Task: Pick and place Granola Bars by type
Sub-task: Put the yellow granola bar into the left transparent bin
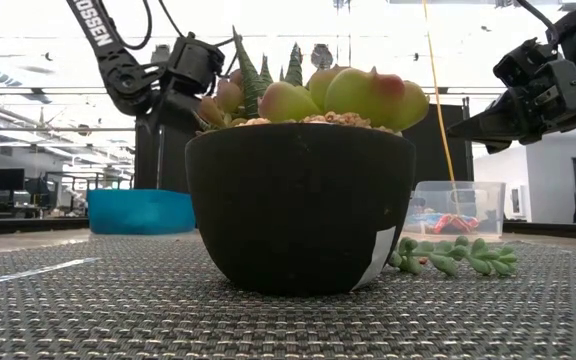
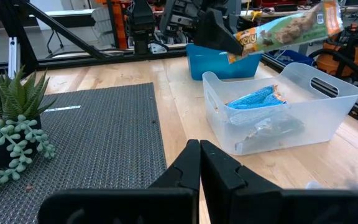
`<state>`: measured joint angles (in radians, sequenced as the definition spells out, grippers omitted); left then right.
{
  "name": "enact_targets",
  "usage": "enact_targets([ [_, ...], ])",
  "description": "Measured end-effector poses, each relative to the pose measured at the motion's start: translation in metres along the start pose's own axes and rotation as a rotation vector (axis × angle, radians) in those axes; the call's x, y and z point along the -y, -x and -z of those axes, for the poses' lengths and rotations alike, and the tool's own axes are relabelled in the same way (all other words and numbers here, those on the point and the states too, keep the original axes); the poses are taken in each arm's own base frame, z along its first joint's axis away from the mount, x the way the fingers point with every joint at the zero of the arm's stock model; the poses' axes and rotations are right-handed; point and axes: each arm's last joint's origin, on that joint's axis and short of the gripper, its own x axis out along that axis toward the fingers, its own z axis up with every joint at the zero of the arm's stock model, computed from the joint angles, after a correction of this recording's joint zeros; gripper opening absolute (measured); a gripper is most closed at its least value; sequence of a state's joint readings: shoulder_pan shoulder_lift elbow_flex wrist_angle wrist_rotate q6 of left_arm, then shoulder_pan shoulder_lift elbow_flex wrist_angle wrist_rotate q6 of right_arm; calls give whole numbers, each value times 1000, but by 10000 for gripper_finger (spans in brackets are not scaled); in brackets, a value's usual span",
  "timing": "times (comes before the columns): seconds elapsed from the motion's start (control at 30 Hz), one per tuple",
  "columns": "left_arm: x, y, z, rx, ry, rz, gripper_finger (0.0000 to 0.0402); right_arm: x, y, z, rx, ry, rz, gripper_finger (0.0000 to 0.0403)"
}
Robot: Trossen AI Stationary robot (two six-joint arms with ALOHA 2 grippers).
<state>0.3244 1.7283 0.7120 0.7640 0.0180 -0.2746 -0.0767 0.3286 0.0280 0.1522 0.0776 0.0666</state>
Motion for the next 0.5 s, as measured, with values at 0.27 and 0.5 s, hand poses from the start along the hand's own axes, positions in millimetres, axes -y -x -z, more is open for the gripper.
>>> enact_targets([
  [0.27, -3, -6, 6, -23, 2, -28, 19, 0, 0, 0, 0, 0, 0, 4],
  [0.5, -3, -6, 6, -24, 3, -29, 19, 0, 0, 0, 0, 0, 0, 4],
])
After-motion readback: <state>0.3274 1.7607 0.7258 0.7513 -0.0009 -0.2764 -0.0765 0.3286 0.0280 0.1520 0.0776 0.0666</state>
